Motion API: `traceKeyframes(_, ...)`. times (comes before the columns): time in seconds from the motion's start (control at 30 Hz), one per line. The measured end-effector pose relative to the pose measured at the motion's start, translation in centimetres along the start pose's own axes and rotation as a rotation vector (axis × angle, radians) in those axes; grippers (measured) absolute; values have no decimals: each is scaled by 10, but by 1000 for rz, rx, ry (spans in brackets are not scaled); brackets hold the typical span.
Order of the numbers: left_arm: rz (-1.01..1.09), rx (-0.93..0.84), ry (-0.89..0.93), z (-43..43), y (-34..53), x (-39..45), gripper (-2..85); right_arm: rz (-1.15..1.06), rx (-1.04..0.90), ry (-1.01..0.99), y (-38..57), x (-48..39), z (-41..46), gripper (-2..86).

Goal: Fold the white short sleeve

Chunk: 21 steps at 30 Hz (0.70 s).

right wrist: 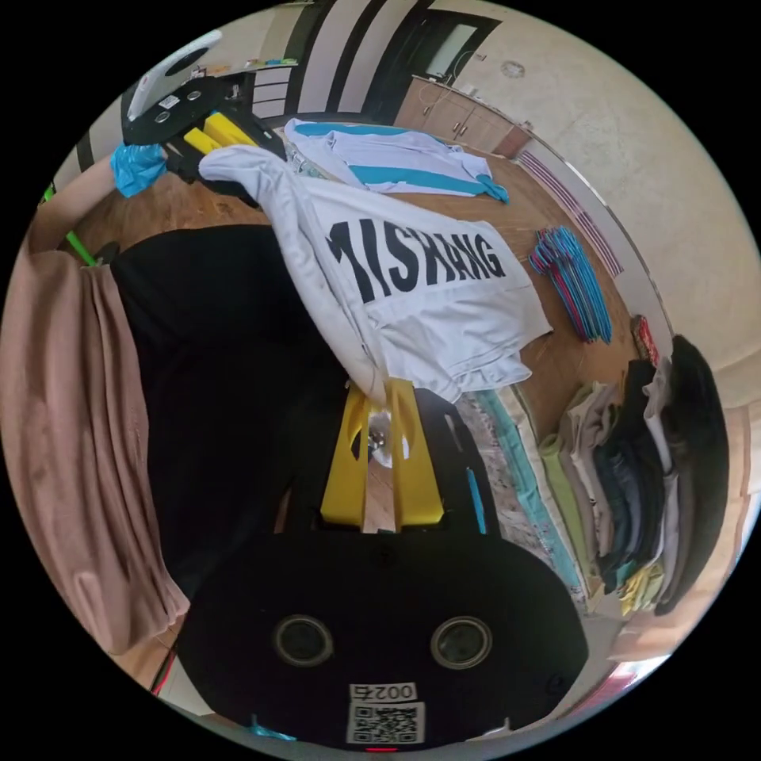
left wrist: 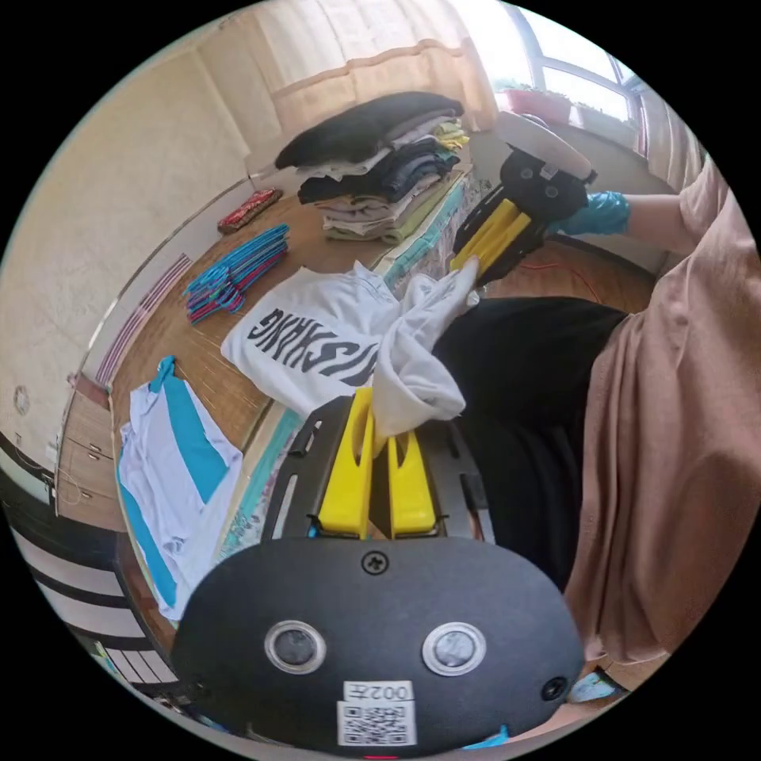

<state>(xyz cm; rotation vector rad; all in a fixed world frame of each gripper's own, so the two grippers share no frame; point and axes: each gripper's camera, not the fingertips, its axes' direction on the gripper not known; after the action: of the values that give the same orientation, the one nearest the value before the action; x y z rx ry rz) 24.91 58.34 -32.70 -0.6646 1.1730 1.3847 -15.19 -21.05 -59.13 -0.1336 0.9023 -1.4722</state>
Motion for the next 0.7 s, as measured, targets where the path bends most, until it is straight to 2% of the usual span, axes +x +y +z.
traceKeyframes(0.1, -63, -1, 10, 1, 10, -13, -8, 52, 48, -21, 7, -7, 4, 95)
traceKeyframes(0.2, -90, 14, 0, -3, 16, -25, -7, 82, 74, 42, 10, -11, 12, 119)
traceKeyframes(0.43, -116, 34, -38, -12, 27, -48, -7, 157, 148, 89, 15, -4, 20, 18)
traceKeyframes(0.57, -109, 43, -32, -20, 32, -60, -8, 133, 197, 124, 23, -1, -16, 0)
traceKeyframes(0.7, -66, 51, 58, -26, 35, -72, -8, 105, 161, 80, 31, -5, -30, -5)
